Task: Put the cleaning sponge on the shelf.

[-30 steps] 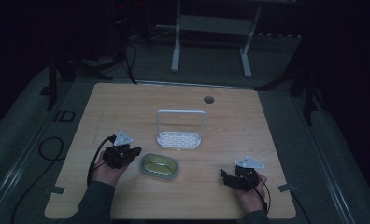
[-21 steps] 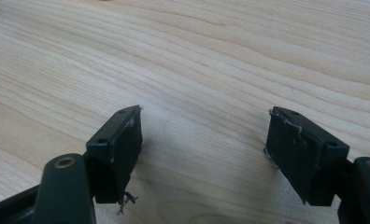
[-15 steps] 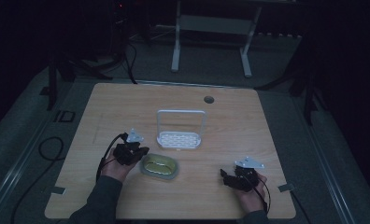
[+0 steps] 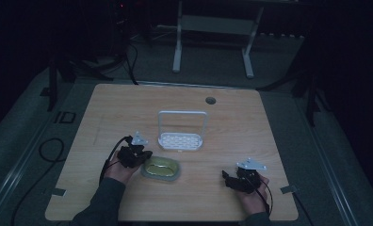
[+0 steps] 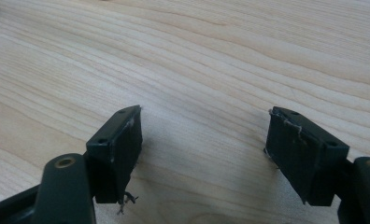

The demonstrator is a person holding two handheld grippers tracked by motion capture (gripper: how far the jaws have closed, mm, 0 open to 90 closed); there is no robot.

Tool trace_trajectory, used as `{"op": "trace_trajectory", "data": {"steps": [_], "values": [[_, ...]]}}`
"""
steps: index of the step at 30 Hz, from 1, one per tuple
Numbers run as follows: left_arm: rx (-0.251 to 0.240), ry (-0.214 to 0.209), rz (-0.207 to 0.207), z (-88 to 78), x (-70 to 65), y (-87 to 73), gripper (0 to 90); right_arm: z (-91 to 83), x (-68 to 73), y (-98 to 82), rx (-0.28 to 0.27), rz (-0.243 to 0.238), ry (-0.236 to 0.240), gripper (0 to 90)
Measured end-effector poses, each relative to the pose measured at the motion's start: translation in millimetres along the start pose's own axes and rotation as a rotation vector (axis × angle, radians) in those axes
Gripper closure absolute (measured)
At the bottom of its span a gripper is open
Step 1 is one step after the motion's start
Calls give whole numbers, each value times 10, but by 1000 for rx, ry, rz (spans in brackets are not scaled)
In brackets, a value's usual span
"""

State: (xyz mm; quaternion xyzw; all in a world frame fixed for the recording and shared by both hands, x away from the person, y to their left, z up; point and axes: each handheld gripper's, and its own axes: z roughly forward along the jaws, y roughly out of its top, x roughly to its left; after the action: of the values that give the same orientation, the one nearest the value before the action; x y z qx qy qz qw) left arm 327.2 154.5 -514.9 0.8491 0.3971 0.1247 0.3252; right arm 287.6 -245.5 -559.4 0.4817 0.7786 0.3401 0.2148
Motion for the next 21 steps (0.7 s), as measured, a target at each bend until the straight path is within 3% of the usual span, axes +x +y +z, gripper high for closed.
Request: {"op": "trace_trajectory", "data": {"steps": [21], "values": [[25, -19, -11, -123, -152, -237, 899, 0, 0, 0, 0, 0, 0, 265]]}}
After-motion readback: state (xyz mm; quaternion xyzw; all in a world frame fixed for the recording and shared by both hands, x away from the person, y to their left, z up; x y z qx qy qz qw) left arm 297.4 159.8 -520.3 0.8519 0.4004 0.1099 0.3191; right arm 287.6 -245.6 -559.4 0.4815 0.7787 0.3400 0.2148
